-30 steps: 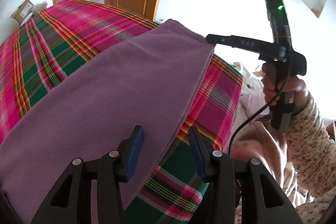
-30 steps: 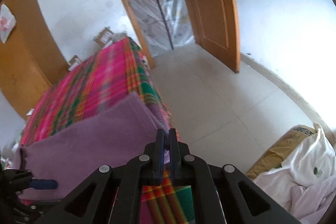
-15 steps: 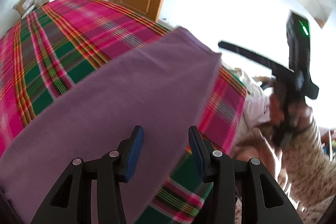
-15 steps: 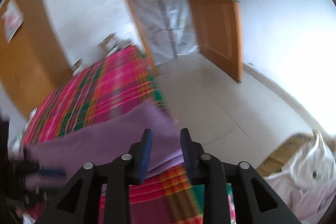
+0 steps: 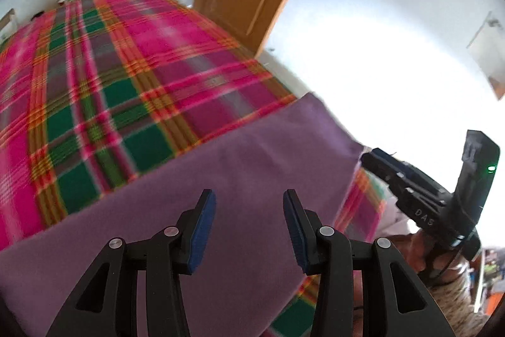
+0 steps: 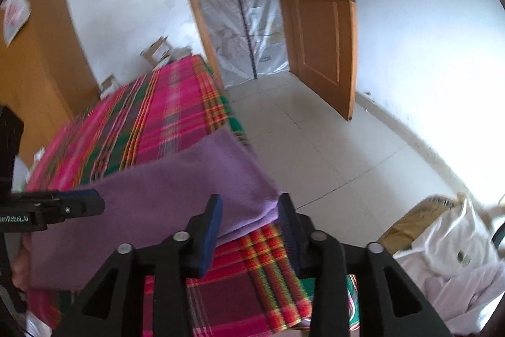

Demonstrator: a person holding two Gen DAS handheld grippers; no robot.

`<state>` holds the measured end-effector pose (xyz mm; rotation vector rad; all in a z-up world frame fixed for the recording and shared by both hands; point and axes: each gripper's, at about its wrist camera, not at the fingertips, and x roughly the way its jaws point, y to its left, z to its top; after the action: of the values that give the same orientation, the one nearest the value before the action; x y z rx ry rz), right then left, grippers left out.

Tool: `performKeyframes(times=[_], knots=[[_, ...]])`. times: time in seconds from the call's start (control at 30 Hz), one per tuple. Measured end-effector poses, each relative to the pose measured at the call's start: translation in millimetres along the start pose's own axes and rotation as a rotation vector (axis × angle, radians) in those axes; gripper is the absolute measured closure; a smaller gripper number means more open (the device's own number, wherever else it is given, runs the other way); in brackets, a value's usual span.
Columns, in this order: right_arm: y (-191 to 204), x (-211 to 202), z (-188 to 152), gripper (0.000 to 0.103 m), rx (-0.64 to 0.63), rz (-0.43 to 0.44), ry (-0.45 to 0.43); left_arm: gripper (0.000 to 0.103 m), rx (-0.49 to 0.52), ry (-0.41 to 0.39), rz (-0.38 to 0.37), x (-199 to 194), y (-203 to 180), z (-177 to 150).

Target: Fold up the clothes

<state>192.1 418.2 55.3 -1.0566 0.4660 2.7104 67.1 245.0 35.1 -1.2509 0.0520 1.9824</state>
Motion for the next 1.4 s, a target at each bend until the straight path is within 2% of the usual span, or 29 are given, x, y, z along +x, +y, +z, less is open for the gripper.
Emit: performKeyframes(times=[0.1, 0.23, 0.3, 0.43, 0.57, 0.8, 0.93, 0.97, 1.2, 1.4], knots=[[-13.9, 6.9, -0.8, 0.059, 0.081, 0.019, 0.024, 0.057, 0.000, -0.001, 0.004, 6.9, -2.3, 7.7], [-26.9, 19.0, -4.9, 0.057, 0.181, 0.072, 0.051, 0.057, -0.001, 0.046, -0.066, 24.1, -3.5, 18.4], [-31.7, 23.1, -5.3, 0.055, 0.216, 0.096, 0.051, 0.057, -0.011, 0.053, -0.051, 29.6, -5.1, 21.4], [-34.4, 26.4, -7.4, 0.055, 0.243, 0.099, 0.045, 0.057, -0.009, 0.070, -0.094, 40.9, -9.8, 28.9], [-23.0, 28.3, -7.1, 0.064, 0.171, 0.019, 0.036, 0.057, 0.005, 0.073, -0.096, 46.6, -12.9, 33.2], [-1.8, 27.5, -8.9, 0.072, 0.078, -0.085, 0.000, 0.057, 0.022, 0.073, -0.080, 48.1, -17.7, 33.9], [11.5, 27.9, -8.3, 0.084, 0.013, -0.126, -0.017, 0.057, 0.017, 0.072, -0.074, 48.1, -19.2, 33.5], [13.4, 28.2, -7.9, 0.089, 0.008, -0.121, -0.017, 0.057, 0.020, 0.071, -0.074, 48.2, -19.7, 33.4], [14.3, 16.2, -10.3, 0.093, -0.003, -0.070, -0.082, 0.057, 0.016, 0.073, -0.084, 47.1, -17.1, 34.5], [45.3, -2.9, -17.0, 0.093, -0.150, -0.012, -0.174, 0.057, -0.040, 0.095, -0.141, 41.9, -10.6, 38.2]])
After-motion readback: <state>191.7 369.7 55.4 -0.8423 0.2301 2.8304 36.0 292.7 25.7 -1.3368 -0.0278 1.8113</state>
